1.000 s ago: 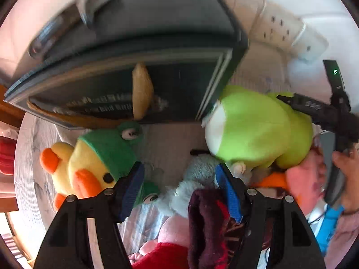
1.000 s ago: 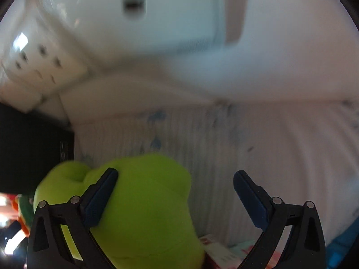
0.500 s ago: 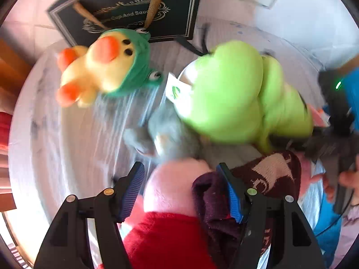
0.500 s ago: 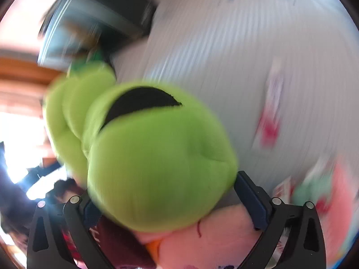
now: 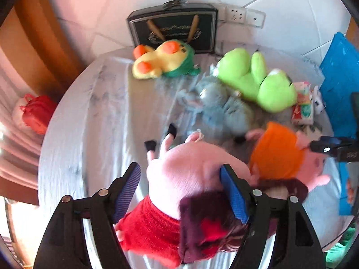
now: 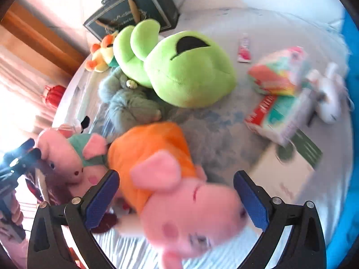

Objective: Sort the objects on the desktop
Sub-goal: 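Grasp the pink pig plush and maroon knit hat with the left gripper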

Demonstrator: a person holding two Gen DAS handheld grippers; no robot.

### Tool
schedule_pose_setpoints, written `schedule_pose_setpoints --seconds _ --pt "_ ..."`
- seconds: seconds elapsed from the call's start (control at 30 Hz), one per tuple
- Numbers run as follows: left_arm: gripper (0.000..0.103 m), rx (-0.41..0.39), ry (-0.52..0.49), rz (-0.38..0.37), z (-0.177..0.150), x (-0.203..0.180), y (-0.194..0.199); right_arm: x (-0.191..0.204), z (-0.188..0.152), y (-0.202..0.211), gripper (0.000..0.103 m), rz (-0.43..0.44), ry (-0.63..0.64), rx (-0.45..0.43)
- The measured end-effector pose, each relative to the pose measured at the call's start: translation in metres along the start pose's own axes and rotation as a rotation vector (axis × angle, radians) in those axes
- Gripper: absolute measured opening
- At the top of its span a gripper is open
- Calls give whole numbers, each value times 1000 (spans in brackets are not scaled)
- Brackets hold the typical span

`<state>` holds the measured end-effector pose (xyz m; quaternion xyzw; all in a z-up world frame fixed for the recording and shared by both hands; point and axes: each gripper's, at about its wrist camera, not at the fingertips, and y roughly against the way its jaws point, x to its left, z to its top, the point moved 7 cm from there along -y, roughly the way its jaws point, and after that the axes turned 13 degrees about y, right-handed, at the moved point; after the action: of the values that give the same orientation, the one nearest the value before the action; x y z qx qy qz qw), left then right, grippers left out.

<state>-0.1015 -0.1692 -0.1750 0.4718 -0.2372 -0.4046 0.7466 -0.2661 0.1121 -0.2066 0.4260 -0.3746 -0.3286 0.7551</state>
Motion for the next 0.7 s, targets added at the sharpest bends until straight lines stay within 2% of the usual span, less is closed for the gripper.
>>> schedule_pose_setpoints --seconds 0.1,0.2,0.3,0.37,0.5,0.7 --pt "73 0 55 24 -19 28 2 0 -19 4 103 -41 -25 26" --pt "73 -28 130 -43 -29 34 15 3 -38 9 103 -75 -27 16" --pt "73 -88 143 -101 -38 26 42 1 -50 17 103 -106 8 -21" --pt "73 -101 147 -142 -47 17 54 7 -56 24 103 -121 35 -29" --pt "73 -73 98 -209 -71 -18 56 11 -65 28 103 -147 51 -29" --pt "73 55 20 -151 -115 -47 23 -1 -84 31 103 -198 23 -12"
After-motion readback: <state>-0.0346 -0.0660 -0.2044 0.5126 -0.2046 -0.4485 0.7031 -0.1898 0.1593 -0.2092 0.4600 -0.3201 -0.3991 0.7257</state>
